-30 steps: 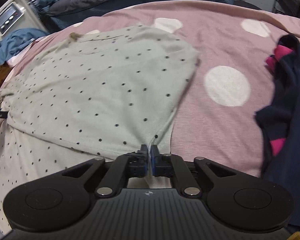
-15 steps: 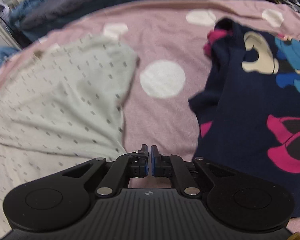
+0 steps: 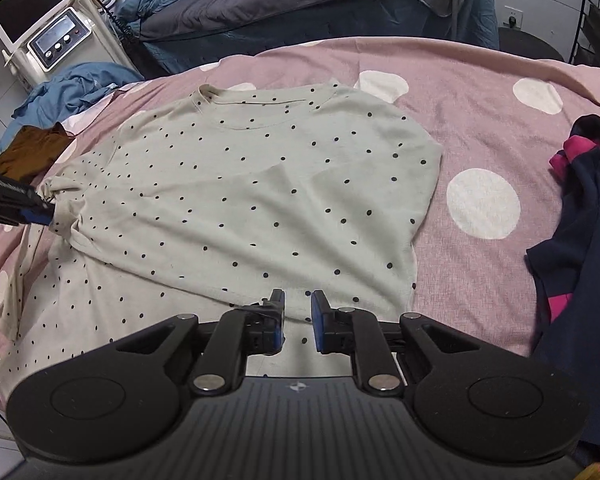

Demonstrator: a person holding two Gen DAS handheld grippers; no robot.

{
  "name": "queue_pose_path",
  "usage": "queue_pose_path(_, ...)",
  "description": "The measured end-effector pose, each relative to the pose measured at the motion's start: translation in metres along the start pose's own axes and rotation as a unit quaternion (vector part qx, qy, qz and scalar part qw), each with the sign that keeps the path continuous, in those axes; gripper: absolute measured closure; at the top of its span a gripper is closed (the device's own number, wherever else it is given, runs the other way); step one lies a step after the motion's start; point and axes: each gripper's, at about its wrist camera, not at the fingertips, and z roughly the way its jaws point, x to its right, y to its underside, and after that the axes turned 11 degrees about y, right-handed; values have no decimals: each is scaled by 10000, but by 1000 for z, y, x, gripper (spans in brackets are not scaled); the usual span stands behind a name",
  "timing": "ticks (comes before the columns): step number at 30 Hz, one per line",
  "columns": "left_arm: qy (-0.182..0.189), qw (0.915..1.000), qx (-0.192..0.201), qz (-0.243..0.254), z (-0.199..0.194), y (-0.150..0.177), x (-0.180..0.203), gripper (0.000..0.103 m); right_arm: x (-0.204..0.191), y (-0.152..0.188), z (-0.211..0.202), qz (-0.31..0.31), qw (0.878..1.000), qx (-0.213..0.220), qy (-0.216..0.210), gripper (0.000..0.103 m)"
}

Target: Fold small clothes

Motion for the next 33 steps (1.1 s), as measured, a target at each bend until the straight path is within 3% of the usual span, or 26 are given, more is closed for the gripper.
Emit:
queue_pose_path(3, -748, 9951, 506, -410, -24, -5, -19, 71, 6, 0, -3, 66, 10000, 0, 58, 75)
queue_pose_path(4, -748, 9937, 612, -566, -29, -8, -25, 71, 5, 0, -3, 94, 9999, -11, 82, 74)
queue_pose_path(5, -546, 9939, 623, -729, -31, -11, -31, 71, 6, 0, -3, 106, 9999, -8, 94, 72)
queue_pose_path(8, 377, 9953, 33, -890, -8, -17, -28, 71, 4, 1, -2, 103, 9999, -56, 72, 70)
queue_pose_path(9, 466, 9957, -131, -793, 3, -19, -22, 71, 2, 2, -1, 85, 9999, -82, 66, 70)
queue_pose_path(11, 282, 9976, -410, -489, 27, -20, -7, 71, 0, 3, 1, 82, 9999, -123, 44, 70)
queue_pose_path(13, 305, 9965, -537, -560, 43, -17, -2, 76, -4, 2, 0, 52, 9999, -128, 18, 70)
queue_pose_path(15, 349, 9973, -367, -523, 44, -19, 4, 95, -7, 2, -3, -47, 10000, -87, 6, 70)
queue_pose_path(18, 40, 9998, 216, -8, 26, -25, 16, 95, -9, 1, -7, -142, 9999, -7, 29, 70)
queue_pose_path(21, -443, 9967, 610, 295, 17, -31, 15, 96, -7, 1, -8, -154, 9999, 50, 24, 70)
queue_pose_path(23, -537, 9941, 765, 556, 14, -30, 12, 89, -8, 0, -4, -171, 9998, 65, -44, 70)
queue_pose_path(24, -504, 9959, 485, 566, 17, -30, 9, 76, -9, -1, -2, -210, 9997, 73, -93, 70)
queue_pose_path(25, -554, 9968, 250, 518, 19, -30, 6, 74, -12, -2, 0, -294, 9994, 112, -135, 70)
queue_pose_path(27, -739, 9956, 298, 498, 10, -19, 6, 73, -21, -4, 4, -517, 9982, 240, -158, 70)
queue_pose_path(30, -467, 9976, 212, 475, 5, 2, 4, 69, -30, -6, 18, -695, 9971, 274, -111, 67)
queue_pose_path(31, -445, 9977, -6, 507, 11, 9, 3, 69, -32, -5, 28, -730, 9973, 113, 11, 67)
queue_pose_path(33, -790, 9945, -153, 676, 17, 24, 2, 69, -35, -2, 50, -825, 9956, -319, 297, 67)
